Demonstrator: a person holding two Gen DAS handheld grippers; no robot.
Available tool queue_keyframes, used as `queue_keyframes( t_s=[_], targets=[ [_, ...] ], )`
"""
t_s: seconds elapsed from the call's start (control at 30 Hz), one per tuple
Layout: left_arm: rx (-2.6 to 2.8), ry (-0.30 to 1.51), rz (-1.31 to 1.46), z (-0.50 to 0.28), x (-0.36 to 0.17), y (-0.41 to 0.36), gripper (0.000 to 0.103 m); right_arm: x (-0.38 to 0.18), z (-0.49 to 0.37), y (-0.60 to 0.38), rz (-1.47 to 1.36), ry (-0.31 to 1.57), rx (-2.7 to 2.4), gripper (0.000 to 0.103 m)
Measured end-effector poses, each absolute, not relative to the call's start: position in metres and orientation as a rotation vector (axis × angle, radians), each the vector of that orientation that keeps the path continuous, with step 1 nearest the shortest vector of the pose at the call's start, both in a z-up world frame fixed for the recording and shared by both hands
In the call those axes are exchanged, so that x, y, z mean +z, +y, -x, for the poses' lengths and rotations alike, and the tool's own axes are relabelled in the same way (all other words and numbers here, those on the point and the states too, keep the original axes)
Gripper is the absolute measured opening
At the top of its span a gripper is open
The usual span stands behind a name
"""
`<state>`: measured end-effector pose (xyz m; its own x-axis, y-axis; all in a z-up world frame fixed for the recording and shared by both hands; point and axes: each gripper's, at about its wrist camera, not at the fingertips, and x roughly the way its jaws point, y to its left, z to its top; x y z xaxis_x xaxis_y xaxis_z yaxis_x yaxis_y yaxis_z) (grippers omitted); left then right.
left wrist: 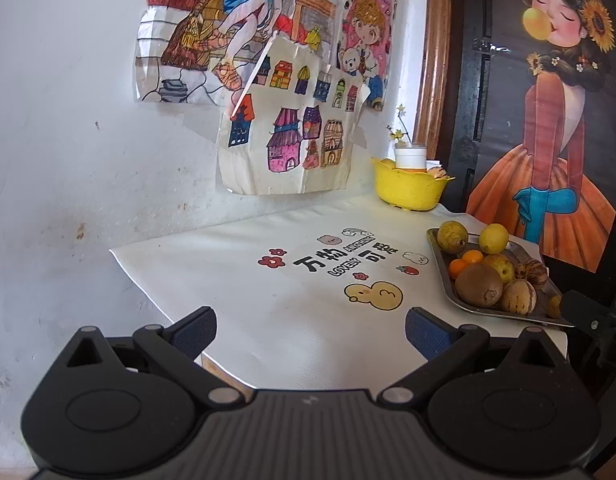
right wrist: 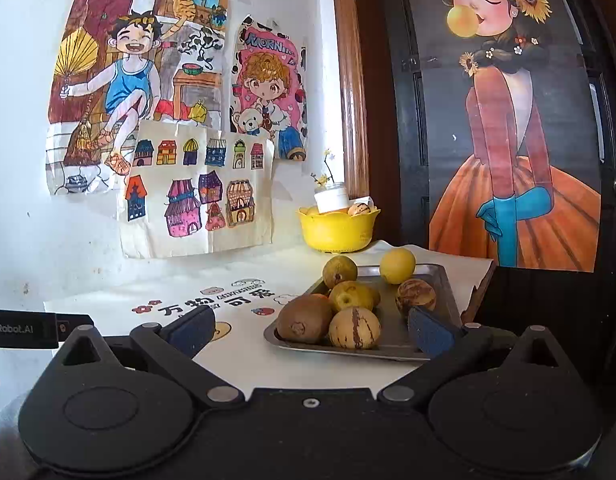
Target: Organize fruits
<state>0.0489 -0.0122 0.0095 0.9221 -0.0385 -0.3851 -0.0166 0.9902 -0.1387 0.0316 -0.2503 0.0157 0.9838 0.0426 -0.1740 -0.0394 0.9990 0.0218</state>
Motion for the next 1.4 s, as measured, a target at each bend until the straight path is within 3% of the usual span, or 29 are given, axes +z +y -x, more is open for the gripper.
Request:
queue_keyframes(
  t_s=[1.4],
  targets=[
    [-0.043, 0.401, 0.118, -0.044, -0.001, -0.013, 0.103, 0.0, -0.036, -0.244, -0.001, 0.231, 0.031, 0.102]
  ],
)
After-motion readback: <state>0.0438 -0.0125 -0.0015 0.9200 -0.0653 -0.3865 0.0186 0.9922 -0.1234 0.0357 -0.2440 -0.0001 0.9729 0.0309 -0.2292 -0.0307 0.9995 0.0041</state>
